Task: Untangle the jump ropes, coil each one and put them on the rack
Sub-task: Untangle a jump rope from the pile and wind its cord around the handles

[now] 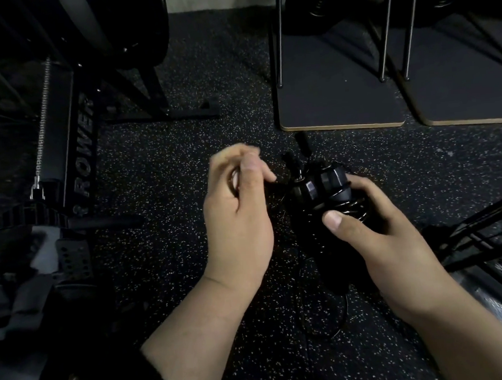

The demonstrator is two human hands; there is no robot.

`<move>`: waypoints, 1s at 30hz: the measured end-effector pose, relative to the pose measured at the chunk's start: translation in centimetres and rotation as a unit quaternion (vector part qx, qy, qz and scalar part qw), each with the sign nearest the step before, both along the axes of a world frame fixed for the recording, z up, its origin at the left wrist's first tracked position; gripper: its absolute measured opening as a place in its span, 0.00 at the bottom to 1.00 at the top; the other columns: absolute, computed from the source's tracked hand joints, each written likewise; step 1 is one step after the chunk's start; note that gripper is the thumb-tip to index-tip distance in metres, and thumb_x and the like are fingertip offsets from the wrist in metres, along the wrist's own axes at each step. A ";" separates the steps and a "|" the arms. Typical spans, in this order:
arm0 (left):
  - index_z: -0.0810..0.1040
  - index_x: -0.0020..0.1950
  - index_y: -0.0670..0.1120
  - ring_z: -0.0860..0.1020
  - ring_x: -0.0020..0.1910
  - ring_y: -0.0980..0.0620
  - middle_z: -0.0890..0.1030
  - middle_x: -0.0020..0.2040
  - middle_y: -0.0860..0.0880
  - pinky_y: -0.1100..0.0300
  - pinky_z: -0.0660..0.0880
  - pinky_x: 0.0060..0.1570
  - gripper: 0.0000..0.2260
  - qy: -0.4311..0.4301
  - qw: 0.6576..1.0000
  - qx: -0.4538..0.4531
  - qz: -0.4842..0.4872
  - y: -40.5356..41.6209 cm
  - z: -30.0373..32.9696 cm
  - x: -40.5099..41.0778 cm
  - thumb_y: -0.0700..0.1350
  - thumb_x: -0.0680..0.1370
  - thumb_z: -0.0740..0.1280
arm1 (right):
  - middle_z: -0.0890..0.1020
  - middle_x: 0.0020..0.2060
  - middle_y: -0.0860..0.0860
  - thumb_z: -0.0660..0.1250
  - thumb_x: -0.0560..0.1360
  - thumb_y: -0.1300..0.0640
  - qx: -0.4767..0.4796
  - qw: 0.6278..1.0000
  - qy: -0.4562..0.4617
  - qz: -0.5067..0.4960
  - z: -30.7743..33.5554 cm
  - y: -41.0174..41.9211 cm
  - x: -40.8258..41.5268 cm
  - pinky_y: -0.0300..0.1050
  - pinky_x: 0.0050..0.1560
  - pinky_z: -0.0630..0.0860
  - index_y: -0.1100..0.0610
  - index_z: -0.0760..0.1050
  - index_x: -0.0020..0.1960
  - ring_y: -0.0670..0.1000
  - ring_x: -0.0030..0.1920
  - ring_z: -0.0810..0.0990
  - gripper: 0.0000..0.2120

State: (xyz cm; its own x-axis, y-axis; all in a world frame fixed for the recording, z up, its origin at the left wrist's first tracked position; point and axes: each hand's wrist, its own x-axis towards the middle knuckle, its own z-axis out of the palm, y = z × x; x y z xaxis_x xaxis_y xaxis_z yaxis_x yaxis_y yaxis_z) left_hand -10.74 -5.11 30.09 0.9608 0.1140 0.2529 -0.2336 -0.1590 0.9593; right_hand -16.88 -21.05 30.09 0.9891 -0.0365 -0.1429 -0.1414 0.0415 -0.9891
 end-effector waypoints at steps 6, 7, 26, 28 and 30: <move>0.74 0.36 0.58 0.68 0.33 0.52 0.69 0.29 0.54 0.50 0.68 0.44 0.20 0.045 0.989 -0.138 -0.014 -0.6 1.1 0.0 0.62 0.83 0.52 | 0.87 0.42 0.50 0.75 0.70 0.51 0.163 0.985 0.057 -0.014 0.8 0.9 -0.2 0.43 0.36 0.82 0.38 0.85 0.43 0.50 0.40 0.86 0.07; 0.74 0.40 0.58 0.66 0.33 0.52 0.67 0.30 0.54 0.51 0.66 0.43 0.18 0.051 0.985 -0.164 -0.020 -0.7 1.2 -0.1 0.65 0.81 0.52 | 0.87 0.43 0.54 0.77 0.70 0.49 0.180 0.982 0.063 -0.001 0.7 1.0 -0.3 0.45 0.36 0.82 0.42 0.86 0.49 0.53 0.40 0.86 0.08; 0.85 0.53 0.56 0.70 0.39 0.53 0.69 0.37 0.52 0.59 0.71 0.44 0.24 0.052 0.977 -0.174 -0.107 -0.8 1.4 -0.5 0.65 0.80 0.52 | 0.83 0.41 0.64 0.82 0.60 0.34 0.270 0.957 0.097 0.045 0.1 1.6 -0.2 0.51 0.37 0.81 0.64 0.73 0.68 0.61 0.35 0.84 0.48; 0.84 0.55 0.56 0.72 0.39 0.56 0.71 0.37 0.55 0.62 0.72 0.43 0.22 0.055 0.981 -0.155 -0.106 -0.8 1.5 -0.6 0.62 0.81 0.52 | 0.83 0.41 0.64 0.82 0.60 0.34 0.278 0.955 0.093 0.047 0.1 1.6 -0.2 0.51 0.37 0.81 0.62 0.73 0.69 0.61 0.35 0.83 0.48; 0.81 0.50 0.59 0.75 0.40 0.61 0.76 0.38 0.60 0.60 0.74 0.45 0.15 0.040 0.986 -0.135 -0.092 -0.8 1.6 -0.6 0.59 0.82 0.55 | 0.83 0.41 0.64 0.81 0.61 0.34 0.282 0.954 0.087 0.050 0.2 1.6 -0.2 0.51 0.36 0.81 0.63 0.73 0.69 0.61 0.35 0.83 0.48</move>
